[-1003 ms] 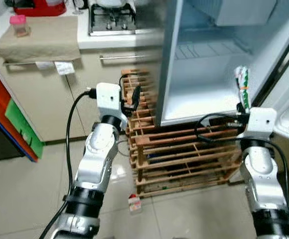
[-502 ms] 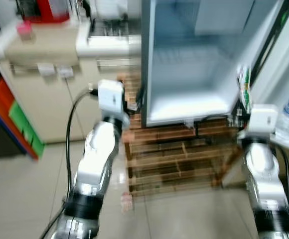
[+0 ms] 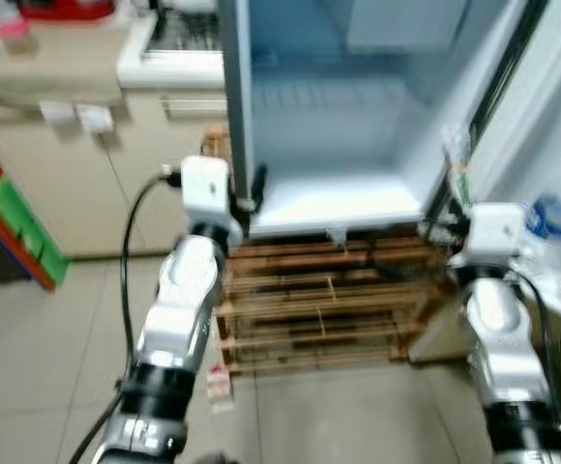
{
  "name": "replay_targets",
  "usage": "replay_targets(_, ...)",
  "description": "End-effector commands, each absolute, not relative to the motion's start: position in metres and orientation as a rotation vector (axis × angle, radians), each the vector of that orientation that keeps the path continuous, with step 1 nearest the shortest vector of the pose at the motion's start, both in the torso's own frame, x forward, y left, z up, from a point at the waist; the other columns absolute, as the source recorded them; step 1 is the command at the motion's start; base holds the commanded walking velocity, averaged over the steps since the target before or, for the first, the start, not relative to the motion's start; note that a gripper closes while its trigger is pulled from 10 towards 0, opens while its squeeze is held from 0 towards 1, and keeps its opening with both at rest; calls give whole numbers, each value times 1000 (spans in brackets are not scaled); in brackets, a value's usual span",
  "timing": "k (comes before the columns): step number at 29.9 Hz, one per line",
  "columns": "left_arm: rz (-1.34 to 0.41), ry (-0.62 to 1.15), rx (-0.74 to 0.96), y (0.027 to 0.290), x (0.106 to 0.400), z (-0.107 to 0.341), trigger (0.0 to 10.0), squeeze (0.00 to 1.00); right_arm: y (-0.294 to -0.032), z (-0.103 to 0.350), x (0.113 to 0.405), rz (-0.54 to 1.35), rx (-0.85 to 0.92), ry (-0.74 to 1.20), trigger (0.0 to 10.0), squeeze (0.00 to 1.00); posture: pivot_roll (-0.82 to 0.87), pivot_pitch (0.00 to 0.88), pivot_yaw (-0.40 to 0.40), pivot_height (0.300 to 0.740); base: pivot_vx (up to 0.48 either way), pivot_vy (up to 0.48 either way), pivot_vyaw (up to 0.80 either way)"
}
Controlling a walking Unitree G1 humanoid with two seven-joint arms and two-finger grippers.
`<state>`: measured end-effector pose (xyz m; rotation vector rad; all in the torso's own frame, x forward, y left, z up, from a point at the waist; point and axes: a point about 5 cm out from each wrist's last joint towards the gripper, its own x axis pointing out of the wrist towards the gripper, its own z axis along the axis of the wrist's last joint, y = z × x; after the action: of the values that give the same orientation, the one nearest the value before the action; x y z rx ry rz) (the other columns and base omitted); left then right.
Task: Restocking fridge
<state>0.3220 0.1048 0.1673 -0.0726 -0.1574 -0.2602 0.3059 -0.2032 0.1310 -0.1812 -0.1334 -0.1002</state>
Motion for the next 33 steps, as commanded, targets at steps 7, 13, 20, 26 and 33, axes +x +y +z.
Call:
replay_targets(7, -588, -117, -53, 64, 312, 171, 10000, 0, -206, 132, 310, -108, -168, -129, 10000, 0, -68, 0, -14, 740, 0, 0, 81)
replay_targets(13, -685, -77, -8, 55, 313, 156, 10000, 0, -200, 132, 313, -95, -165, -131, 10000, 0, -66, 0, -15, 740, 0, 0, 0)
replay_targets(20, -694, -211, 106, 68, 309, 158, 10000, 0, -197, 134, 315, -95, -165, -148, 10000, 0, -87, 0, 4, 740, 0, 0, 0)
replay_targets(26, -511, -228, 205, 113, 292, 111, 10000, 0, -204, 140, 317, -134, -163, -182, 10000, 0, -70, 0, -18, 740, 0, 0, 0)
replay_targets(33, -630, -165, 172, 77, 297, 96, 10000, 0, -211, 150, 323, -154, -149, -216, 10000, 0, -88, 0, -26, 740, 0, 0, 0)
